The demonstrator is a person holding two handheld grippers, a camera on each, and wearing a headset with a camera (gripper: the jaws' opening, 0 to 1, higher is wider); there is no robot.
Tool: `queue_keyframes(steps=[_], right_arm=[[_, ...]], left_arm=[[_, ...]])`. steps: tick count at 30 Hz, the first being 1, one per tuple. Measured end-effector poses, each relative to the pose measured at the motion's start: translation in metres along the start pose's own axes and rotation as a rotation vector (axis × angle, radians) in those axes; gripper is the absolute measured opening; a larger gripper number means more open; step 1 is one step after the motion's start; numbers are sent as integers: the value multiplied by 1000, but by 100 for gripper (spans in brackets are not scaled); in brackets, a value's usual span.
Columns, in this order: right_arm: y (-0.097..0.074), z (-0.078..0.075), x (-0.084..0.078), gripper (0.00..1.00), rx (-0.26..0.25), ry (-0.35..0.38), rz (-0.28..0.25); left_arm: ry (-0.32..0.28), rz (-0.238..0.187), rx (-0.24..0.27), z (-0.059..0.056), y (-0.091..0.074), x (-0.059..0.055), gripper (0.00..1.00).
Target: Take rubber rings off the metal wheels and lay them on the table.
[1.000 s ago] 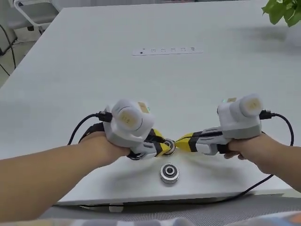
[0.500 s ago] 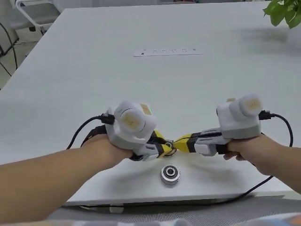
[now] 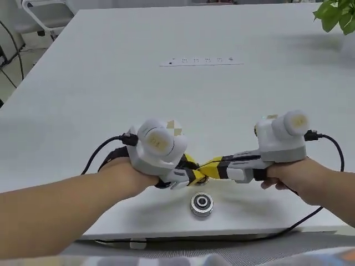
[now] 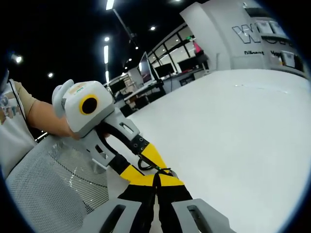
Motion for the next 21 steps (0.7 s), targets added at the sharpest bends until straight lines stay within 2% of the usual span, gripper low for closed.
queue_keyframes(steps=[8, 16, 21], right_arm=[[-6, -5, -1, 0, -49, -12, 8], [-7, -5, -2, 0, -51, -23, 21], [-7, -5, 0, 0, -50, -24, 21]], left_arm=[[17, -6, -5, 0, 0, 0, 14], [26, 3, -12, -1, 0, 1, 14], [5, -9, -24, -1, -5, 3, 16]])
Point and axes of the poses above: the centre of the closed fingertips' face, and the gripper's own axes: y roughly forward along the fingers, z roughly to its left, x roughly out of its top, the point moved 10 cm from there along -y, roughly backward along the fingers, and after that the axes turned 11 degrees about -z, right-handed, at the moved point
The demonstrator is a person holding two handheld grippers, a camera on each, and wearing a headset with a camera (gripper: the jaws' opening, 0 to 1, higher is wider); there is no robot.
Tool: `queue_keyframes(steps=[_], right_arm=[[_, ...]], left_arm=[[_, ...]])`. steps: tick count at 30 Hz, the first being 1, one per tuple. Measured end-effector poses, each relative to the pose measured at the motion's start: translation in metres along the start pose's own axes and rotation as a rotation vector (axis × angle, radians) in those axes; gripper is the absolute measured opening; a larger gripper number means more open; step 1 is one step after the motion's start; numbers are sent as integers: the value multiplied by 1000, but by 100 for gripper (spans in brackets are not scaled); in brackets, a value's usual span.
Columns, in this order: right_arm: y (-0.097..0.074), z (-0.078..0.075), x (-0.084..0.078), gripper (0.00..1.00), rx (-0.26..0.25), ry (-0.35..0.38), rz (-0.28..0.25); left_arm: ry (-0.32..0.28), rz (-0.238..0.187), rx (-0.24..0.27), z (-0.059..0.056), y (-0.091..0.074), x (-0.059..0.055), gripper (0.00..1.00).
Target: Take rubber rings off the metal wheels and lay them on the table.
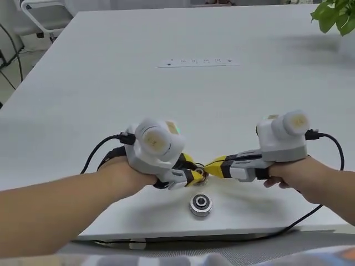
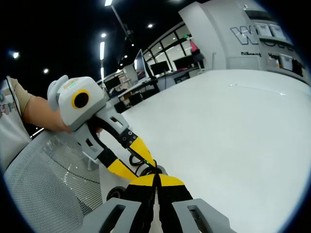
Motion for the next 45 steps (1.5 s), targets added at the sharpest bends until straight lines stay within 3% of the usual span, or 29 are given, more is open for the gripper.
queue_keyframes(steps=[17, 30, 45], right_arm=[[4, 7, 12, 0, 17, -28, 10], [17, 7, 25, 0, 41, -53, 23], [47, 15, 36, 0, 85, -96, 70]], left_arm=[[-9, -71, -12, 3, -39, 7, 30], [-31, -79, 21, 7, -69, -2, 40], [-59, -83, 81, 11, -99, -13, 46]])
Point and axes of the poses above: the centre of the closed fingertips' face, and the gripper's own axes: y roughly forward along the fingers, z roughly to its left, x roughly out of its top, the point moved 10 cm from there along -y, roughly backward along the fingers, and after that the axes turned 11 degrees about -z, right-handed, at the moved point
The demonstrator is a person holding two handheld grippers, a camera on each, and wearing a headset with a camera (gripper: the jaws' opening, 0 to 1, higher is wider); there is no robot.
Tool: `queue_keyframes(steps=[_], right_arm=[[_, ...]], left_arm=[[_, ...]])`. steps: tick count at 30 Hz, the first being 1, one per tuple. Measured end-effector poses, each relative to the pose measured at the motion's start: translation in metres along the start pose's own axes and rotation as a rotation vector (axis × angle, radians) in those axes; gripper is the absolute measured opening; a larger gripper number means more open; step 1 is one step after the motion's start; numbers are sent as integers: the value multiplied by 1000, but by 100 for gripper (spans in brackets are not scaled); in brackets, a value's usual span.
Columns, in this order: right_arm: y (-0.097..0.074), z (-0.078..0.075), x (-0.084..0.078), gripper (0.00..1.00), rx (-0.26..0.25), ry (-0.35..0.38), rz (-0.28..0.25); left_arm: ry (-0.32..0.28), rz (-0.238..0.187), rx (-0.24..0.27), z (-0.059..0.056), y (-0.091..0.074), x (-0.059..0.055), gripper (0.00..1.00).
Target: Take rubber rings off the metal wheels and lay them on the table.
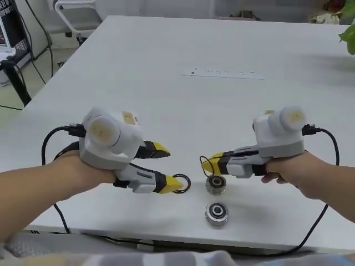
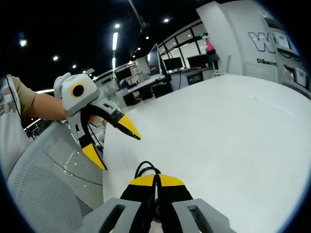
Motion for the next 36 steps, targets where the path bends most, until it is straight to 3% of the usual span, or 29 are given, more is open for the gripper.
queue_keyframes(steps=[20, 36], right_arm=[[37, -3, -4, 0, 10, -81, 159], [46, -5, -2, 0, -9, -93, 194]], left_arm=[[-21, -2, 37, 9, -17, -9, 46], [-30, -1, 52, 14, -19, -10, 46]])
Point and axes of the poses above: the centre of the closed fingertips' face, and the gripper's own axes: y roughly forward along the fingers, z roughly to its left, x roughly out of its top, the point moved 10 cm from there along -y, roughly backward along the fingers, and after that the axes turned 11 degrees about -z, right-handed, at the moved point
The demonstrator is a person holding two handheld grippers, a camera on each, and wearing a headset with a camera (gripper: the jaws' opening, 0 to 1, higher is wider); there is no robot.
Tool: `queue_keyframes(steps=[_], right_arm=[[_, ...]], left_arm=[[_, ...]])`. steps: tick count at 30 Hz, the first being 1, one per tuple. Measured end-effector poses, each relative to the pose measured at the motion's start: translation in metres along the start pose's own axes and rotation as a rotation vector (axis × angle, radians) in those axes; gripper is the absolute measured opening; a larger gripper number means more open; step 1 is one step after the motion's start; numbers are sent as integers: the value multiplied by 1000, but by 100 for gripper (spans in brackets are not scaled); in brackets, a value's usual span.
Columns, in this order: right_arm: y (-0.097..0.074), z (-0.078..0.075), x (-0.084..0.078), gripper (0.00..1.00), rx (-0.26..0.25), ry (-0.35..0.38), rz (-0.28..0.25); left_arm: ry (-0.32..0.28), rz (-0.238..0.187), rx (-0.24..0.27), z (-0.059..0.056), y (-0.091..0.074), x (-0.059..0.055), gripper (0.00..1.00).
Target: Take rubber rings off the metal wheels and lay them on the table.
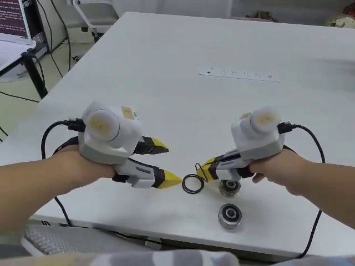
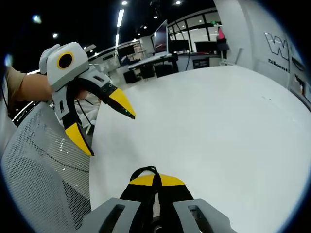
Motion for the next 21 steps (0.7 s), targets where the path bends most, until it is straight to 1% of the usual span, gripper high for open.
queue_keyframes(steps=[6, 15, 18, 21], right_arm=[[1, -1, 0, 0, -5, -1, 5], [0, -2, 1, 3, -8, 11, -4], [-2, -1, 3, 4, -5, 14, -16], [-6, 0, 6, 5, -7, 25, -40]], left_arm=[[0, 3, -1, 1, 1, 0, 46], [-2, 7, 0, 3, 2, 0, 45], [-2, 6, -1, 3, 2, 1, 45], [-3, 3, -3, 3, 2, 3, 46]])
Point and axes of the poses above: the centre of the closed fingertips' face, and the gripper's own axes: y roughly forward along the fingers, z roughly to its left, x roughly out of its top, the point moved 10 cm from there along -y, roughly backward along the fingers, and after that the axes turned 11 degrees about -z, right-handed, at the moved point
